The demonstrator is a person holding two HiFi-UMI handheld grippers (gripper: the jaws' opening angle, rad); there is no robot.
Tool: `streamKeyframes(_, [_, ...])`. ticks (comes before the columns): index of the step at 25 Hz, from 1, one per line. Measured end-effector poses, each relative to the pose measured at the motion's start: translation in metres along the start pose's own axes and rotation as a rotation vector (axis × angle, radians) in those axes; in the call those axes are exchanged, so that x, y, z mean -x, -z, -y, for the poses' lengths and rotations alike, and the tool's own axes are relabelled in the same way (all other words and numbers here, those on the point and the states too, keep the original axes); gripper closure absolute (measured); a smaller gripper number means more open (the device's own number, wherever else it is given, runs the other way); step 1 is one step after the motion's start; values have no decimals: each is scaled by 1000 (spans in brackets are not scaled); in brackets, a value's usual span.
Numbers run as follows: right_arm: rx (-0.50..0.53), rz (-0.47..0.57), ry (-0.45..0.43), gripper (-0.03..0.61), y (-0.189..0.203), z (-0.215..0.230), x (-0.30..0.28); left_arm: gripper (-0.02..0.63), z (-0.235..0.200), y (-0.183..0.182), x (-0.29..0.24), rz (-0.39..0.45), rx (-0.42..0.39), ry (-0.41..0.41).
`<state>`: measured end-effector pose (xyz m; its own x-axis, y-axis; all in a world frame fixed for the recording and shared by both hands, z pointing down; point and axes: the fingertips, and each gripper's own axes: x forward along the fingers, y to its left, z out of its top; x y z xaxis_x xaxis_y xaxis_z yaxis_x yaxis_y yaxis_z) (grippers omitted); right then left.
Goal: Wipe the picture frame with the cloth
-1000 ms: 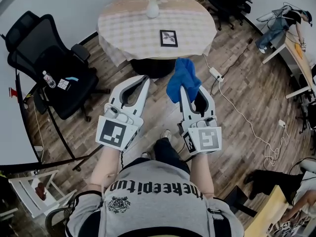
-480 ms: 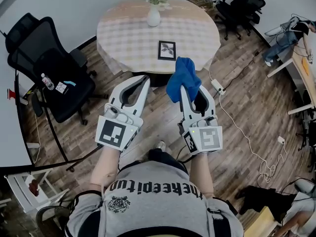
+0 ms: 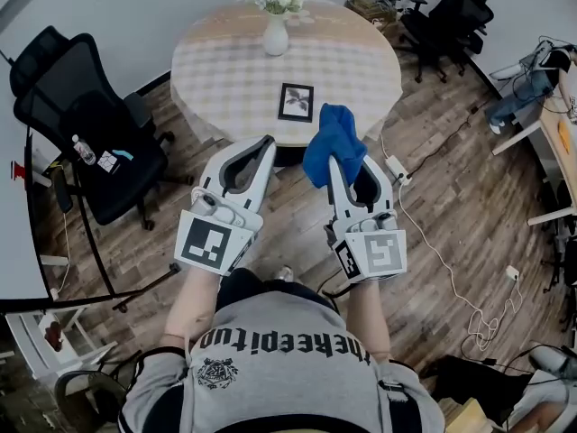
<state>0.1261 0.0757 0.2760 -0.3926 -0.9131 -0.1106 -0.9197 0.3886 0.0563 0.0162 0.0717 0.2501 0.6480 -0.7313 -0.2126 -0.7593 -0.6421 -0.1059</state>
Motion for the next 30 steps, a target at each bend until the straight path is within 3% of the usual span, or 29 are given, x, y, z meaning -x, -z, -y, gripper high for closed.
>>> streamKeyframes(12, [-51, -17, -32, 453, 21, 9, -23, 597, -15, 15, -19, -26, -5, -10])
streamKeyframes(22, [-23, -29, 33, 453, 27, 15, -58, 597, -42, 39, -45, -52, 7, 59])
streamKeyframes(30, [-19, -32, 103, 453, 26, 24, -95, 597, -78, 34, -76, 3, 11, 124])
